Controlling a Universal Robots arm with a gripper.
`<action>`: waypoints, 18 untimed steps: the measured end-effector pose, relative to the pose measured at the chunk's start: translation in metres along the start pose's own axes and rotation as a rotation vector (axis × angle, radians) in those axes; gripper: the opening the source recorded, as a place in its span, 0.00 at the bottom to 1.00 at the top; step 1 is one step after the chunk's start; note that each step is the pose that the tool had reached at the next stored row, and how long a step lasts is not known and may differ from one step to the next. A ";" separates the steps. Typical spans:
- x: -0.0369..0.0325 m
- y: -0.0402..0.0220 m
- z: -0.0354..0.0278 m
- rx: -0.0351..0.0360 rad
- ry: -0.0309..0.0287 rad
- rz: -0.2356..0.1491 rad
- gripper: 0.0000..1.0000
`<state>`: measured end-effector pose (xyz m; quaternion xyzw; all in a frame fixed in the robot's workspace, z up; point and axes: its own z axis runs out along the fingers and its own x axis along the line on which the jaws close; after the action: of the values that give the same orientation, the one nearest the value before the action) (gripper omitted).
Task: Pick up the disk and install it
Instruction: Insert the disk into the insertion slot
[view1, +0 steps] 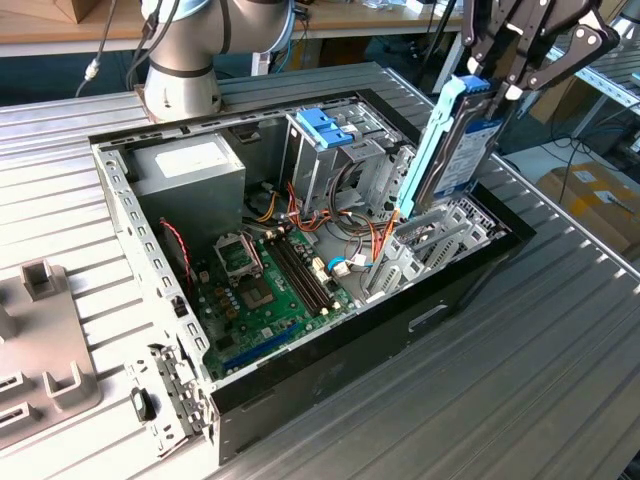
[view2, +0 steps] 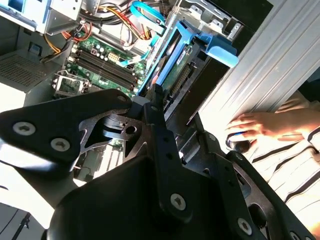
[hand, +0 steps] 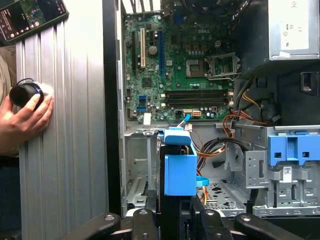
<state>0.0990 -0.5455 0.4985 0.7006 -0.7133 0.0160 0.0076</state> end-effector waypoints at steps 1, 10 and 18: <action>0.0009 -0.0001 0.0005 -0.0001 0.0001 0.001 0.35; 0.0017 -0.0002 0.0009 0.0000 0.0000 0.001 0.35; 0.0030 -0.0002 0.0046 -0.0001 0.0002 0.001 0.35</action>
<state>0.0992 -0.5487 0.4940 0.7004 -0.7135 0.0160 0.0077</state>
